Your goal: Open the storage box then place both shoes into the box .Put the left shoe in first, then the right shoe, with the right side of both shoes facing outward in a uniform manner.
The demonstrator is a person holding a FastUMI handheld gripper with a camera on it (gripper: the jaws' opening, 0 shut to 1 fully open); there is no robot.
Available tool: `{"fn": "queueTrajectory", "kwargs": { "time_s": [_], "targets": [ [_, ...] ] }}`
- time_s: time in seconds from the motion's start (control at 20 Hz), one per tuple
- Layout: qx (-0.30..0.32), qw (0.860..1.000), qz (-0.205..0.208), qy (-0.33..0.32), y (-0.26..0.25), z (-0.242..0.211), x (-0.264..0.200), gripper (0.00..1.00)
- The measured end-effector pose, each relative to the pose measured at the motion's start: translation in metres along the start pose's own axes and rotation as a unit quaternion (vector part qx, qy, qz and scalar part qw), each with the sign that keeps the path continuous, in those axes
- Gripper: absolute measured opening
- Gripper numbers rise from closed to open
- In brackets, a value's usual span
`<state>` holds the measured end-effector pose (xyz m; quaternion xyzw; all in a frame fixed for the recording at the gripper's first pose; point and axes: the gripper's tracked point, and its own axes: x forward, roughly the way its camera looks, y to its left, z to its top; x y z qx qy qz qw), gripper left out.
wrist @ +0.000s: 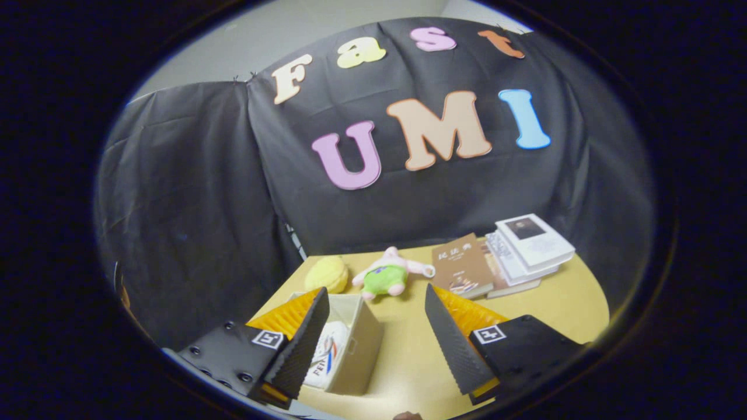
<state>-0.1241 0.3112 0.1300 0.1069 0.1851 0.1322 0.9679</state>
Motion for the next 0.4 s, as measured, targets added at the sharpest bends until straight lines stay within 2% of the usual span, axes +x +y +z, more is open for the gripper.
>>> {"fn": "queueTrajectory", "kwargs": {
  "time_s": [0.2, 0.4],
  "targets": [
    [-0.027, 0.998, -0.035, -0.050, -0.040, 0.036, -0.028, 1.00],
    [-0.049, 0.989, -0.068, -0.125, -0.069, 0.074, -0.057, 1.00]
  ]
}}
